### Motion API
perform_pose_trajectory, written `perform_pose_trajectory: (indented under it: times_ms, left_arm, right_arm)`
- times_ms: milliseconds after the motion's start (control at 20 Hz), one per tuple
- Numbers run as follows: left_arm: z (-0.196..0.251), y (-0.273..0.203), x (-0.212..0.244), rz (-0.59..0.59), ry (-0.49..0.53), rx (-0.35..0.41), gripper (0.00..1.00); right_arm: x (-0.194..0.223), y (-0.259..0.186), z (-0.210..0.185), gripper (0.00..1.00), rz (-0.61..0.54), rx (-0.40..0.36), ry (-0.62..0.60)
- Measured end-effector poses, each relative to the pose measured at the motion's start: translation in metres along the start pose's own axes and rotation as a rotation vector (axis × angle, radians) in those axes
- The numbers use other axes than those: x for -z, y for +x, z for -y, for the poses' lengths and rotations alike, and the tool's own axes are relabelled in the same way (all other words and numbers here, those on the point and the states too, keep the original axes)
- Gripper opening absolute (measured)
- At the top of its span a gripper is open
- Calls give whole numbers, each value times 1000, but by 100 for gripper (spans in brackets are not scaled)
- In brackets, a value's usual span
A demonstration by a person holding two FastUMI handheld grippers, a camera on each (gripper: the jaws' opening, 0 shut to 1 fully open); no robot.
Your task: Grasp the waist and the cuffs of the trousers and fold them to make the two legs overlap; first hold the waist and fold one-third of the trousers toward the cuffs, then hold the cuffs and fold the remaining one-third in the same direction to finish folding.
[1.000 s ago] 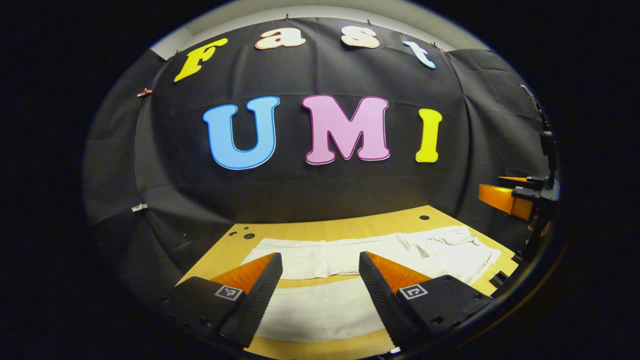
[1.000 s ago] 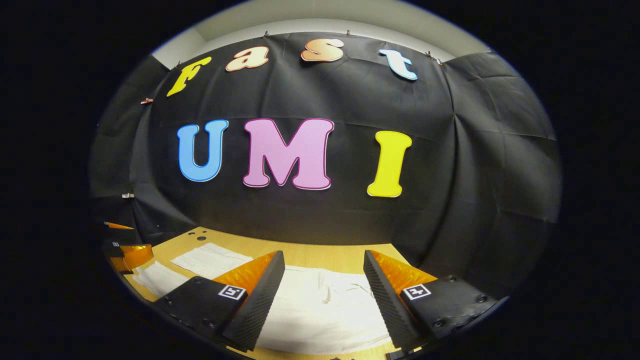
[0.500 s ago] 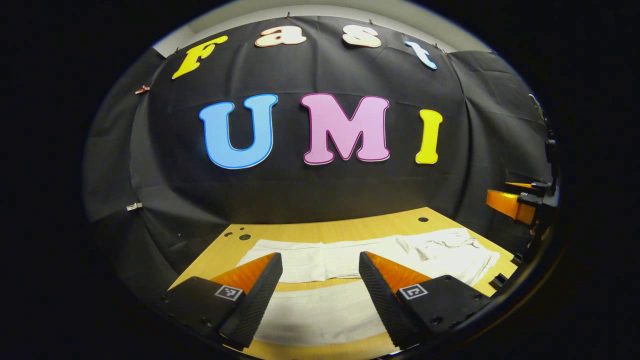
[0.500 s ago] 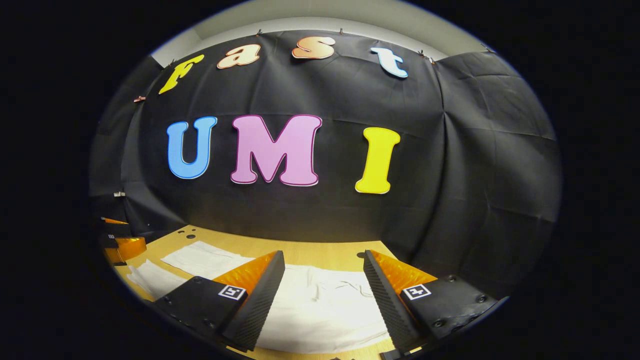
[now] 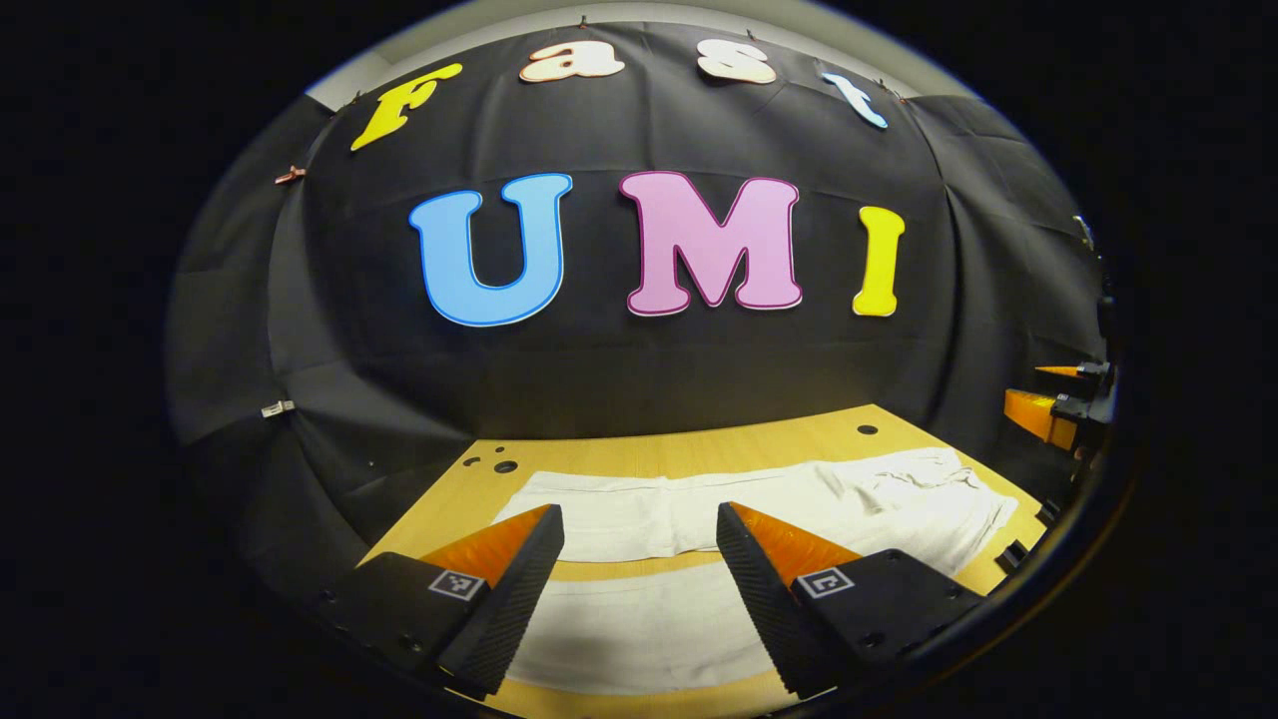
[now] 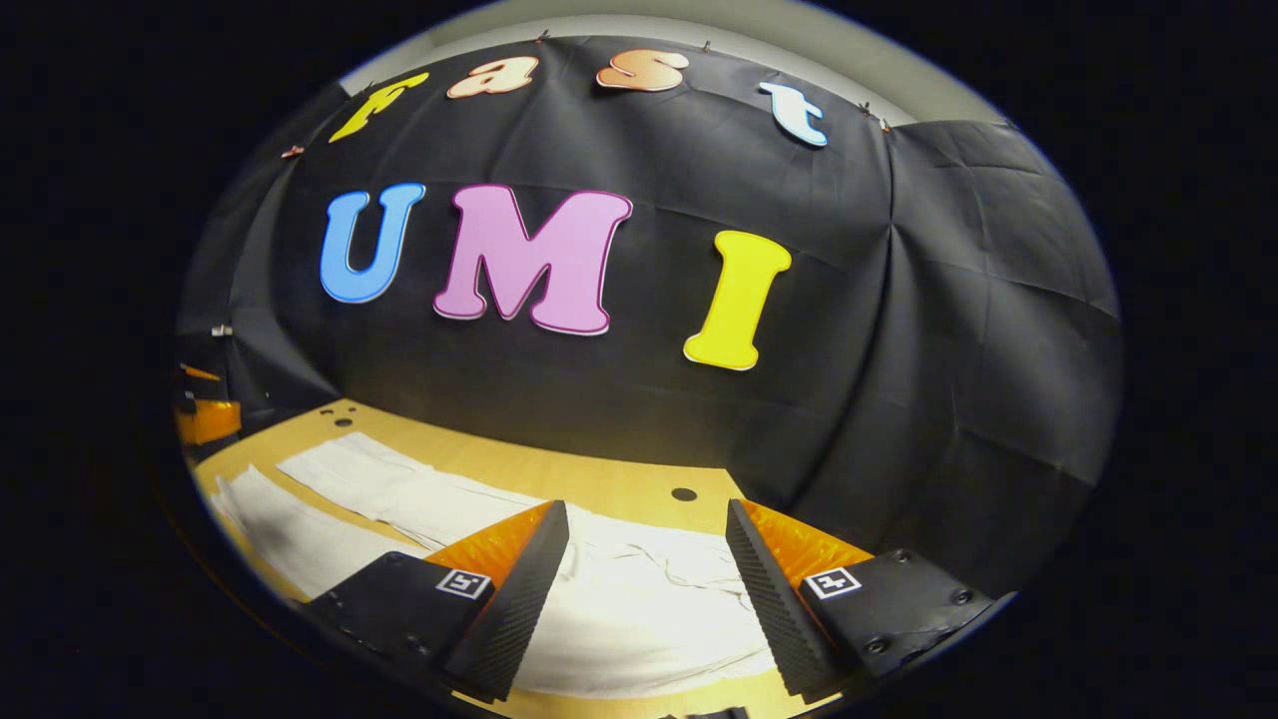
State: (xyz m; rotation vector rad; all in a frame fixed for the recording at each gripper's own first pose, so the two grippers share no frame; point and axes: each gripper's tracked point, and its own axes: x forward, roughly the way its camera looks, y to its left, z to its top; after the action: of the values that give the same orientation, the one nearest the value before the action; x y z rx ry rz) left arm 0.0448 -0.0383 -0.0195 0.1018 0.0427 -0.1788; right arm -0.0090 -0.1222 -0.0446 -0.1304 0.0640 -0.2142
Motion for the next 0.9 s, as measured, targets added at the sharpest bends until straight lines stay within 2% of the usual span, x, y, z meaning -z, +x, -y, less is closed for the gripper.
perform_pose_trajectory:
  times_ms: [350, 550, 900]
  left_arm:
    - [-31, 3, 22, -59, 71, -43, 98]
    - [-48, -2, 39, -109, 77, -86, 98]
    - [-63, -9, 61, -199, 59, -179, 98]
  right_arm:
    - [62, 34, 69, 98, -120, -83, -351]
    - [118, 39, 89, 98, -235, -220, -558]
    - [209, 28, 107, 98, -397, -532, -896]
